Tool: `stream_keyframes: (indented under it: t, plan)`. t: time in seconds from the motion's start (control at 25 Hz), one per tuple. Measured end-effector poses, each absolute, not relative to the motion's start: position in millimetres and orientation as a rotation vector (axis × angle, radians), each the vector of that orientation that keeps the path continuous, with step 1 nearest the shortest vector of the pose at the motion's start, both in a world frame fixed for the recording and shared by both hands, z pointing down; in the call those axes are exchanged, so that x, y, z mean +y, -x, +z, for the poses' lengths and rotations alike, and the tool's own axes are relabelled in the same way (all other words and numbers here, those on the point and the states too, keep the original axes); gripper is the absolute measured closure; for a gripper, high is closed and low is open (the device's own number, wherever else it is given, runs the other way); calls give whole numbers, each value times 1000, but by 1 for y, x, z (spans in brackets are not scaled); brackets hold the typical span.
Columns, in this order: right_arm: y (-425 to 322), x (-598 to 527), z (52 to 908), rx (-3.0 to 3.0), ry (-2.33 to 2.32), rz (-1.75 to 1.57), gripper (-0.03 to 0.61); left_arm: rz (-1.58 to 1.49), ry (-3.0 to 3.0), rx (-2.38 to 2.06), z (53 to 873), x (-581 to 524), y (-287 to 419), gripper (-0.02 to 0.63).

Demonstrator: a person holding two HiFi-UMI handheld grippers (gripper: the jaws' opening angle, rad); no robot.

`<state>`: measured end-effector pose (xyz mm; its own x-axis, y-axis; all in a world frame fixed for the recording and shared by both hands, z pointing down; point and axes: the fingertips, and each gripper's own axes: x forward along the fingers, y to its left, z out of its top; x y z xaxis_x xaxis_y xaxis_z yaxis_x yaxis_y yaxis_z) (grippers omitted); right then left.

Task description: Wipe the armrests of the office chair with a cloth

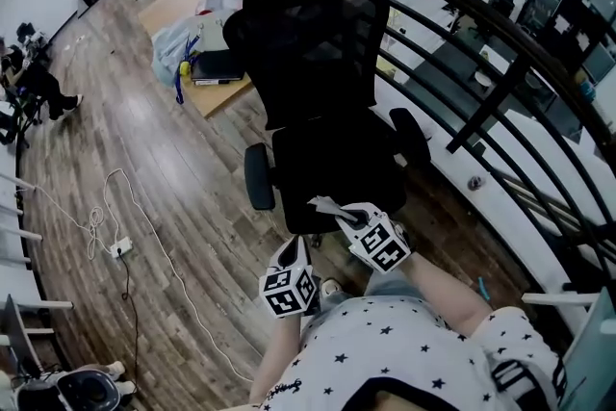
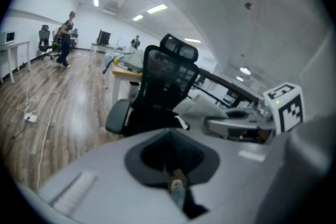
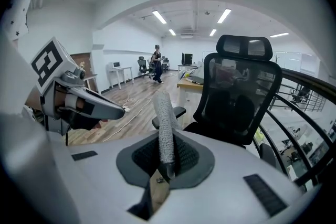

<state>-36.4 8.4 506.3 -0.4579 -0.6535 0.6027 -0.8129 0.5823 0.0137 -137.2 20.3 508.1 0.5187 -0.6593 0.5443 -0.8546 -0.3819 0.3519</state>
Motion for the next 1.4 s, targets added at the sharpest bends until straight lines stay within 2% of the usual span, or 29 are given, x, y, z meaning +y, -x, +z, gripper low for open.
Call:
stream_keyframes:
  t: [1.4]
  plan:
    - [-173, -86, 489, -2325, -1165, 362, 554, 424, -2102, -1338, 500, -50, -45, 606]
